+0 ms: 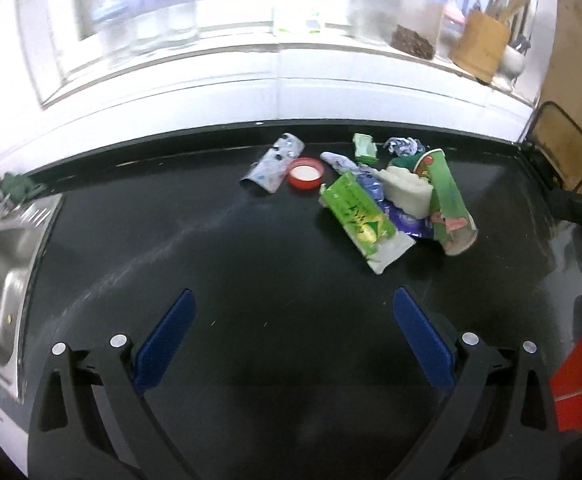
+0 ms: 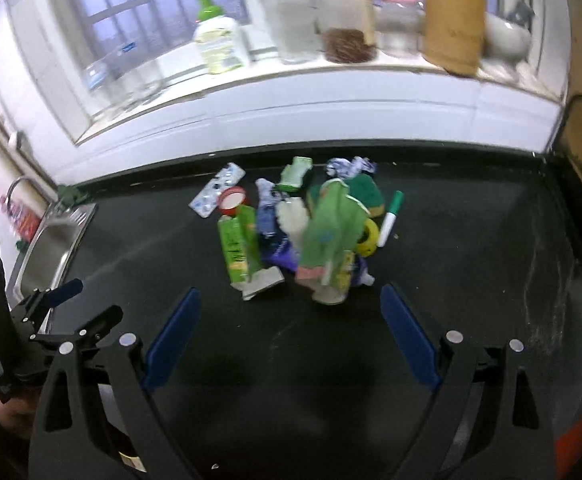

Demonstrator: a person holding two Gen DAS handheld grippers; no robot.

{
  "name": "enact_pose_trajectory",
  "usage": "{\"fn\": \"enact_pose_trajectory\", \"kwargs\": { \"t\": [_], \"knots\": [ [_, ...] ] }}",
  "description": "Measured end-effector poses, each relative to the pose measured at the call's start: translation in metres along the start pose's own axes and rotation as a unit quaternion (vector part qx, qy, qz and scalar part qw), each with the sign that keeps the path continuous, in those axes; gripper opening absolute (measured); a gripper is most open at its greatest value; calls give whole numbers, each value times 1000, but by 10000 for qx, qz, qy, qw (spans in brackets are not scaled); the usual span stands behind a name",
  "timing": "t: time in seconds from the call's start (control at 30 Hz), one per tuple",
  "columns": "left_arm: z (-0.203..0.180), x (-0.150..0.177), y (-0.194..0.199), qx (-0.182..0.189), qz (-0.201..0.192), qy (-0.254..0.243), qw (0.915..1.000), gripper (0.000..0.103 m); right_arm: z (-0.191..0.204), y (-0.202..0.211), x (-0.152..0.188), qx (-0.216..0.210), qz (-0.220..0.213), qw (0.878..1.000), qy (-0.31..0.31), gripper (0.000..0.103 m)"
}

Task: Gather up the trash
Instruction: 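Return both tools to the trash pile on the countertop, then grasp the white blister pack with the left tool while the right tool grasps the green juice carton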

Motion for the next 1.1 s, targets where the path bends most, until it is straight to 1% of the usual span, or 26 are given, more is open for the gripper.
{"fn": "enact_pose_trajectory", "kwargs": {
  "t": [0.13, 0.23, 0.3, 0.37, 0.4, 0.57, 0.67, 0.77, 0.83, 0.87, 0.9, 0.93, 0.97, 1.0, 1.03, 1.1],
  "knots": [
    [-1, -18, -29, -57, 124, -143, 9998, 96, -12, -17, -7, -1, 106, 9999, -114, 88],
    [9, -31, -51, -137, 181, -210, 9995, 96, -18, -42, -15, -6, 272, 9995, -168, 88],
    [16, -44, -76, -206, 186, -321, 9991, 96, -24, -58, -19, 2, 400, 9990, -214, 88],
    [28, -57, -108, -369, 304, -491, 9976, 96, -31, -78, -21, 52, 560, 9981, -246, 88],
    [34, -63, -124, -389, 371, -559, 9970, 96, -34, -90, -22, 64, 668, 9974, -267, 88],
    [56, -91, -193, -382, 636, -738, 9945, 96, -41, -124, -23, 108, 1000, 9944, -319, 88],
    [59, -106, -224, -303, 714, -878, 9931, 96, -43, -141, -24, 162, 1178, 9924, -314, 88],
    [59, -121, -238, -50, 534, -867, 9948, 96, -44, -157, -24, 171, 1349, 9901, -353, 87],
    [58, -129, -244, 74, 485, -898, 9948, 96, -43, -164, -26, 159, 1407, 9894, -333, 83],
    [58, -132, -246, 159, 454, -933, 9945, 95, -43, -166, -27, 158, 1432, 9890, -323, 79],
    [58, -135, -248, 250, 439, -938, 9943, 92, -42, -170, -27, 154, 1478, 9884, -318, 75],
    [57, -137, -247, 301, 399, -957, 9942, 85, -41, -172, -27, 131, 1516, 9878, -327, 73],
    [55, -139, -245, 338, 351, -1028, 9935, 71, -40, -173, -27, 121, 1537, 9875, -335, 68],
    [51, -139, -243, 400, 316, -1133, 9923, 63, -39, -174, -27, 100, 1546, 9874, -337, 63],
    [48, -139, -240, 435, 293, -1235, 9910, 50, -37, -173, -27, 86, 1532, 9876, -323, 58],
    [43, -136, -236, 428, 369, -1299, 9899, 46, -33, -173, -26, 87, 1534, 9878, -244, 54]
  ]
}}
Point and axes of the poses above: each gripper's, at about its wrist camera, not at the fingertips, and y roughly against the way its jaws point, z to its left, x to its underside, the point moved 8 cm from there along -y, roughly the way its jaws point, and after that the axes turned 2 degrees about z, right-handed, at the moved point
